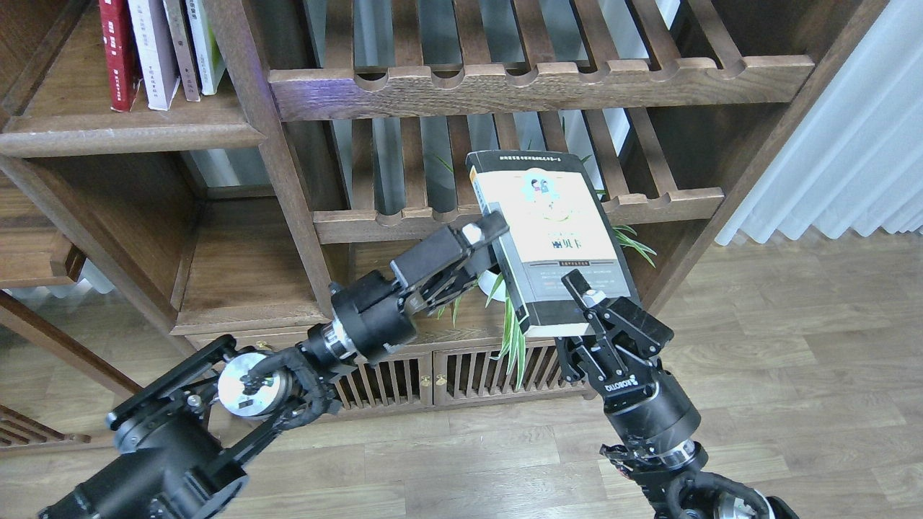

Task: Organize books on shelf
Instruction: 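Bring the left gripper to the white book and hold it with both grippers, then turn the white book upright between both grippers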

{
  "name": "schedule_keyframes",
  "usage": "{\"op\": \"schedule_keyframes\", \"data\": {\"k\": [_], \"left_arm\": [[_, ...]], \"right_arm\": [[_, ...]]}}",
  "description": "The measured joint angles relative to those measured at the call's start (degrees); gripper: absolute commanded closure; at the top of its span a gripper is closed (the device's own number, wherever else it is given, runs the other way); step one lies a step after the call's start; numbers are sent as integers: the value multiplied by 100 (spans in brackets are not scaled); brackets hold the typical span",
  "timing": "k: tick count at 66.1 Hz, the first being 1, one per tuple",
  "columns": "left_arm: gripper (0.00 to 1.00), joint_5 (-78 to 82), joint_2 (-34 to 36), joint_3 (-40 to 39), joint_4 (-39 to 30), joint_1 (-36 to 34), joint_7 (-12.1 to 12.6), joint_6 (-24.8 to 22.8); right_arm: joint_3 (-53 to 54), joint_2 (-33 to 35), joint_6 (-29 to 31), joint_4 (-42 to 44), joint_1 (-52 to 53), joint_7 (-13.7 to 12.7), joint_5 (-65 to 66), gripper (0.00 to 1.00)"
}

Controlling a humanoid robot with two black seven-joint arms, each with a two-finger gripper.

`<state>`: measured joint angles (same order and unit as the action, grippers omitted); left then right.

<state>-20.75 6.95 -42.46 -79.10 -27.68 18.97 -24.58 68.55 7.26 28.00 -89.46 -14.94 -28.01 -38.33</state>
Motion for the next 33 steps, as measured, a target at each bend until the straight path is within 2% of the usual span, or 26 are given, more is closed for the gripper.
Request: {"op": "schedule_keyframes", "data": {"k": [18,28,33], "left_arm": [[19,2,49,8,0,28,2,17],[30,4,52,11,0,79,1,19],[40,4,52,14,0,137,1,19]], "right_arm": [[-136,-250,0,79,-138,0,402,87],[-146,-292,0,88,-177,1,530,87],[-150,-298,0,88,-189,1,569,87]]}}
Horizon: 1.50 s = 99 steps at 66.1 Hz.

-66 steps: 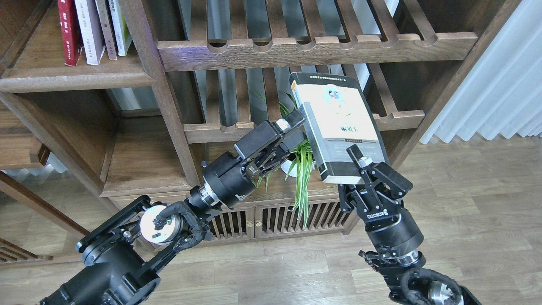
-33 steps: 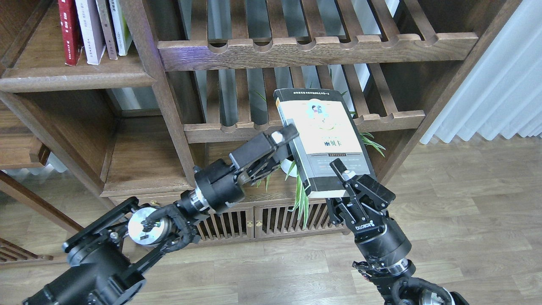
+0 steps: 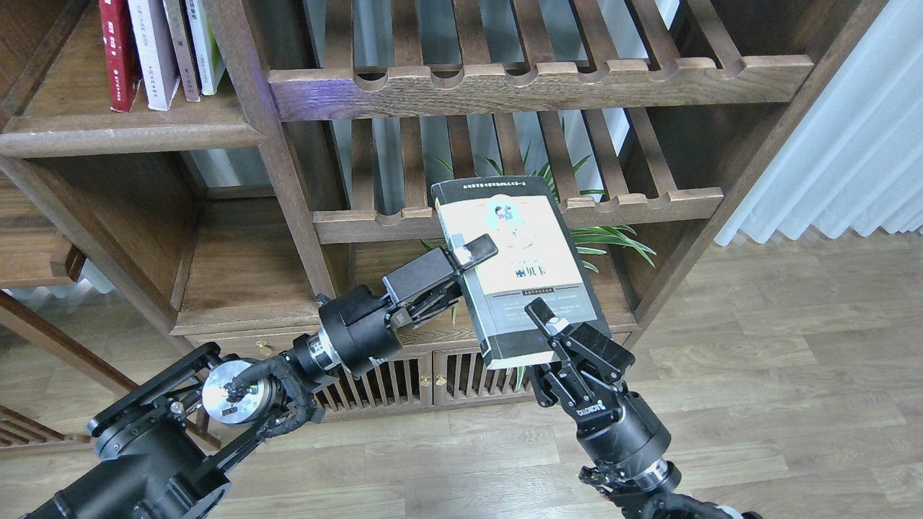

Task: Organize books on shelf
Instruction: 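Turn the white book upright between both grippers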

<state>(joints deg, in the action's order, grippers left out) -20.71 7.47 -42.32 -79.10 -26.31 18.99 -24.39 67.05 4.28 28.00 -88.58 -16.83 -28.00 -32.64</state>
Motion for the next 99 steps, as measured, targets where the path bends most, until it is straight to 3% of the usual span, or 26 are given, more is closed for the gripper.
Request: {"op": "schedule_keyframes", "data": {"k": [3,6,20,21,22,36,42,45,53,62,68,99], "left_arm": [[46,0,0,3,0,43,0,-2],[60,0,1,4,0,74,0,-6],[83,3,-18,4,0,172,-2,-125],[91,3,-19,4,0,175,-2,-145],[93,3,-23,8,0,188,-2,-230],[96,19,-30,25,0,422,-24,-368],[96,49,-3,44,0,502,-24,-371],[96,59,13,58,0,529,-24,-371],[96,82,58,116,0,570,-24,-371],[95,83,84,104,0,575,-35,-362],[95,74,89,70,0,575,-40,-361],[96,72,70,15,0,641,-187,-360]], "right_arm": [[-2,-3,0,0,-7,0,9,87],[-5,-5,0,0,-11,0,13,87],[-35,-31,3,-1,-44,-2,23,87],[-38,-33,3,-2,-45,-2,24,87],[-51,-39,3,-6,-47,-3,28,87],[-76,-77,1,5,-54,-2,42,84],[-74,-97,-3,11,-54,4,43,77],[-74,-112,-4,26,-54,7,48,70],[-49,-188,-4,77,-35,7,54,35],[-22,-220,-3,128,-36,0,72,30],[21,-220,-1,137,-45,0,76,18],[749,-421,0,159,-29,0,50,13]]}}
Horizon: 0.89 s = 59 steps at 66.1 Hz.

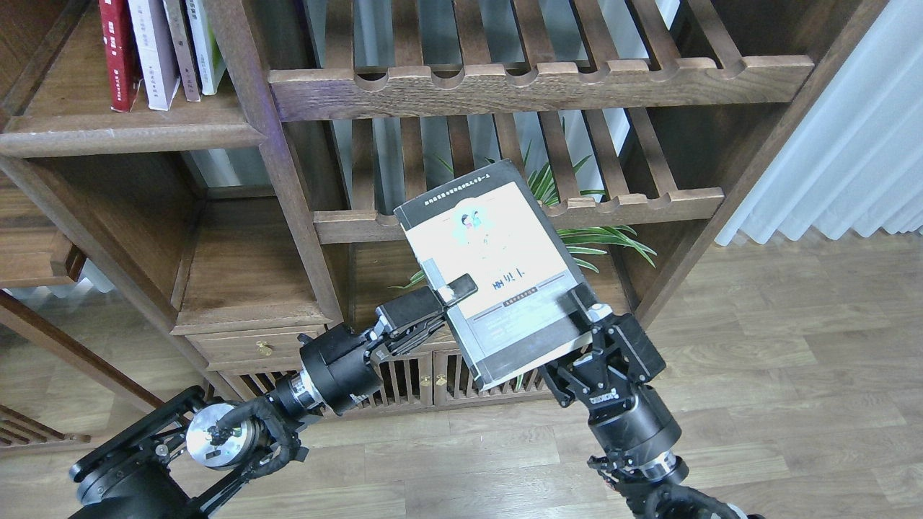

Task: Organize books on shelf
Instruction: 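Turn the white book upright between both grippers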

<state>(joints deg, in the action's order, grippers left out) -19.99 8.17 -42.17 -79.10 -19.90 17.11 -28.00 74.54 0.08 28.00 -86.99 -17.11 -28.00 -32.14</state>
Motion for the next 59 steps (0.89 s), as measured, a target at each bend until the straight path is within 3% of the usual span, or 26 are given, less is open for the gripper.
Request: {"op": "schedule_keyframes", "data": {"k": [23,59], "left_arm": [[96,38,-755,-86,-3,-75,-57,0],[97,171,-821,-374,-15,-659,-59,1]], "right_arm": [[235,-8,-244,382,101,1,248,13],[171,-8,-585,734,67,-1,579,13]]}}
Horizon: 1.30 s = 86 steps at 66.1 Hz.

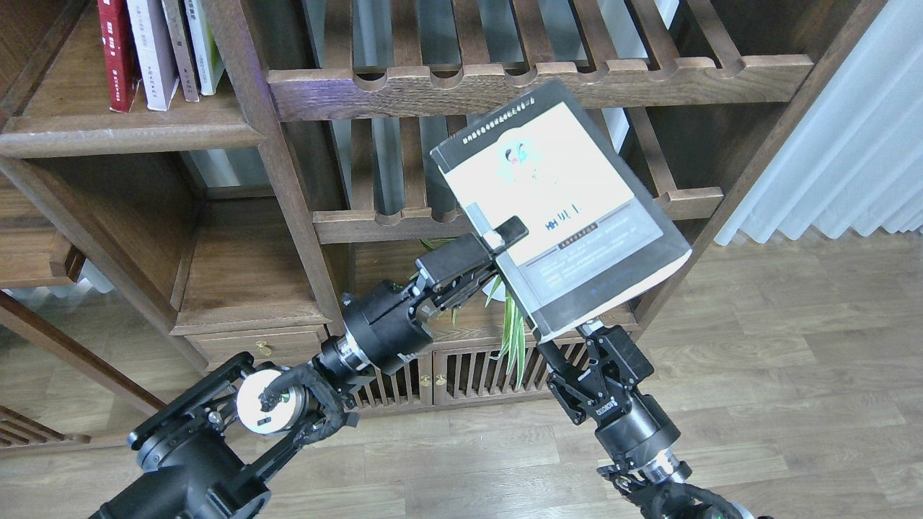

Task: Organize books on shelf
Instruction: 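Turn the white book upright between both grippers, then lift the white book with the left gripper toward the upper shelf, then carry the white book with the left arm to the upper shelf's far end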

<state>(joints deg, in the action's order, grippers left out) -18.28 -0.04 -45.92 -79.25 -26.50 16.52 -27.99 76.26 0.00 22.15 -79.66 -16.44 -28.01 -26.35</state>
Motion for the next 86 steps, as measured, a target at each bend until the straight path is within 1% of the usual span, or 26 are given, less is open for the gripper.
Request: {"op": "schedule_keyframes", "data": {"k": [5,11,12,16,29,42,60,61,72,86], "left_arm": [[97,0,0,-39,0,-89,-26,0],[97,27,1,-62,0,-224,-116,0],[97,69,2,-65,2,-344,-200,0],[97,103,3,-79,5,-471,-289,0],[97,133,4,-143,9,-1166,-756,-1],[97,133,4,-196,12,-1656,-1116,-1],[97,123,4,-197,15,-2117,-1517,-1],[97,123,4,-200,15,-2233,-1590,-1],[97,122,4,-299,16,-2594,-1728,-1],[97,102,4,-508,15,-3014,-1841,-2]], "right_arm": [[-17,0,0,2,3,0,43,13],[-22,0,-3,3,8,0,108,13],[-27,0,-7,3,14,0,134,13],[-31,1,-9,3,16,0,149,13],[-74,1,-32,10,42,0,226,13],[-76,0,-44,20,90,2,290,13],[-94,0,-44,58,123,2,329,13],[-104,0,-44,63,137,2,331,13],[-112,0,-69,95,177,2,367,13],[-119,0,-97,112,252,2,441,13]]}}
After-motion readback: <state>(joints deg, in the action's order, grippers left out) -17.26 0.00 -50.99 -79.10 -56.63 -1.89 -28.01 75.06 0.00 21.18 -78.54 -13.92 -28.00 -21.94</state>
